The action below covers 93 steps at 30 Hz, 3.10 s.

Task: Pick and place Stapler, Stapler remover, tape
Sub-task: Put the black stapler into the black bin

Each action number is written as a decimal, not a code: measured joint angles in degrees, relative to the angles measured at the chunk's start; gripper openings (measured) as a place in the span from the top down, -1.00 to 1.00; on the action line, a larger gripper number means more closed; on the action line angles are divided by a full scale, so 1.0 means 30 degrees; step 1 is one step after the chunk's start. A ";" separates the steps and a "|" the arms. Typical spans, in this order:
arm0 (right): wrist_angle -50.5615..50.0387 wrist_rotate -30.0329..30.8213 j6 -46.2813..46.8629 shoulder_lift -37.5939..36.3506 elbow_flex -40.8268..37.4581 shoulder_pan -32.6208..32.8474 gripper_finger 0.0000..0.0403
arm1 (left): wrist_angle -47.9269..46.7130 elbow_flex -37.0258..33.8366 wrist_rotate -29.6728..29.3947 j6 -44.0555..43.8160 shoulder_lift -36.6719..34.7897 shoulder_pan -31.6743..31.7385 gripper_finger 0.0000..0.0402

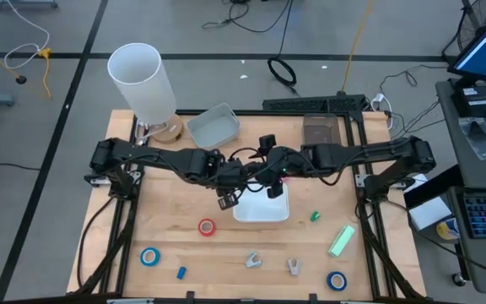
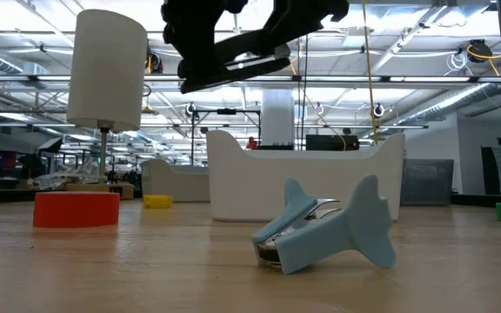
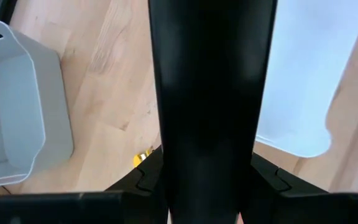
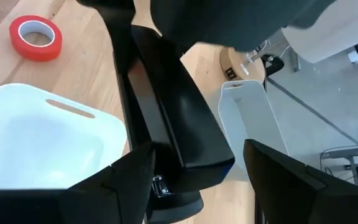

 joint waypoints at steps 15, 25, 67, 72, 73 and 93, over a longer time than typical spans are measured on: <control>-0.0631 -0.0543 0.0469 -0.0037 -0.0820 -0.0820 -0.19 | 0.1337 -0.0048 0.1017 0.0246 0.0739 0.0885 0.33; -0.0548 -0.1873 0.0531 0.0440 -0.0847 -0.1823 -0.19 | 0.1749 -0.0029 0.1043 0.1293 0.0725 0.1528 0.33; -0.2356 -0.3084 0.1457 0.1216 -0.0911 -0.1882 0.13 | 0.2518 0.0000 0.0661 0.3068 0.1912 0.1489 0.33; -0.2489 -0.3305 0.1496 0.1216 -0.0883 -0.1882 0.32 | 0.2500 -0.0015 0.0510 0.3744 0.1923 0.1475 0.33; -0.2512 -0.3387 0.1489 0.1216 -0.0883 -0.1882 0.35 | 0.2496 -0.0015 0.0461 0.3875 0.1927 0.1467 0.34; -0.2551 -0.3368 0.2540 0.1216 -0.0883 -0.1918 0.41 | 0.2440 -0.0015 0.0574 0.3340 0.1927 0.1489 -0.44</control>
